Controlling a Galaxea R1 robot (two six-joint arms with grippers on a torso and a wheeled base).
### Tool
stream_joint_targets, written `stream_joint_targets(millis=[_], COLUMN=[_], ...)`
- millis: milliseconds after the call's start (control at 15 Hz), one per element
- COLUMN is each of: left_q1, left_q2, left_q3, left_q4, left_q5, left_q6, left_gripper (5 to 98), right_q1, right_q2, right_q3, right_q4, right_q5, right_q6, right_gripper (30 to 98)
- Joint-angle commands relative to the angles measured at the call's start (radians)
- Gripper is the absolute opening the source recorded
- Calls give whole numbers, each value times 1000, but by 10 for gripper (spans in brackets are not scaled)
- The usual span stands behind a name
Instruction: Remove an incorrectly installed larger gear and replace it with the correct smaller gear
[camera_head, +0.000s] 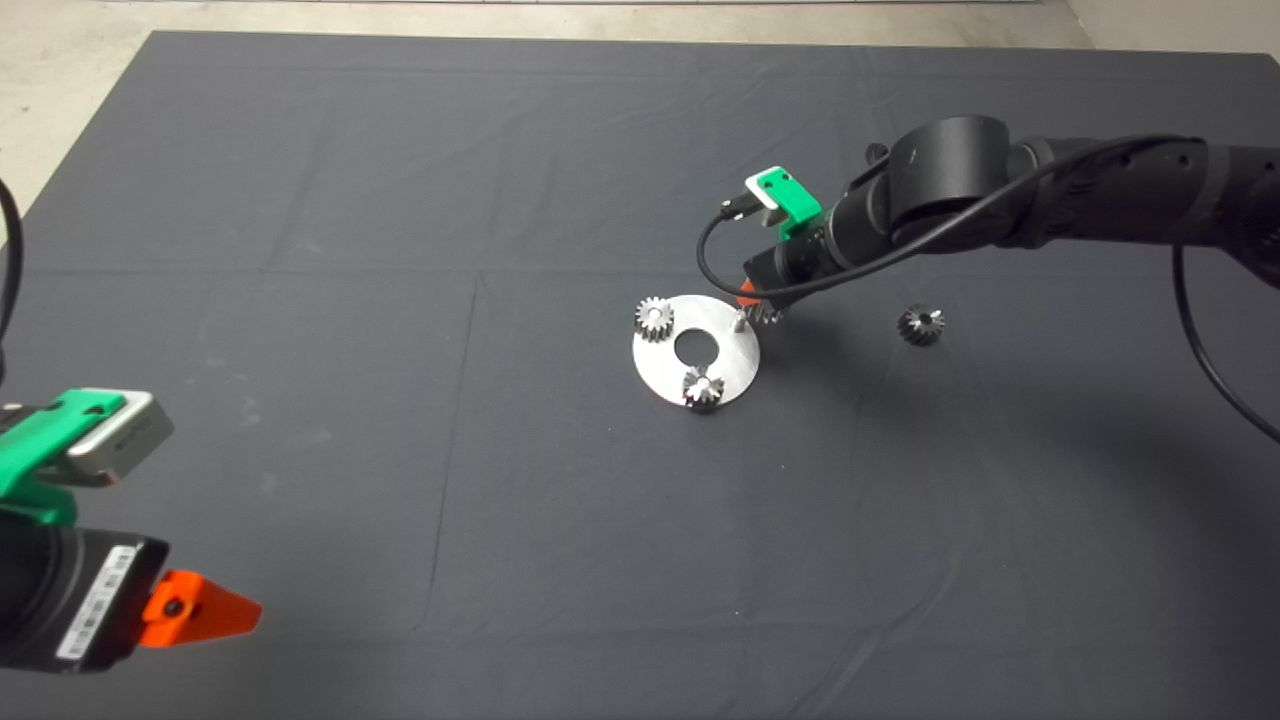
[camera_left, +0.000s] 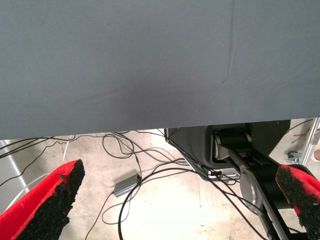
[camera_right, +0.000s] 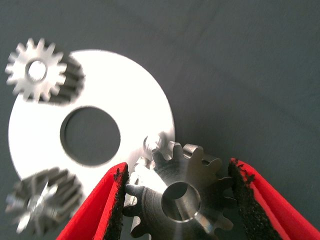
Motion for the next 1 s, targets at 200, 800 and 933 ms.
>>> stream_joint_targets(millis=[200,800,933], left_q1=[-14,-14,-14], left_q2=[2,-1,-1], left_q3=[4,-2,-3], left_q4=[-15,-15,-15], left_q5=[74,74,74], left_q6=[0,12,14], left_gripper=[982,982,982], right_q1=[35,-48,-64], right_q2=[-138,-168,-171], right_q3=[107,200,200], right_q4=[16,-97,-115], right_q5=[-17,-104,-106], right_q6=[0,44,44], right_gripper=[511,511,511])
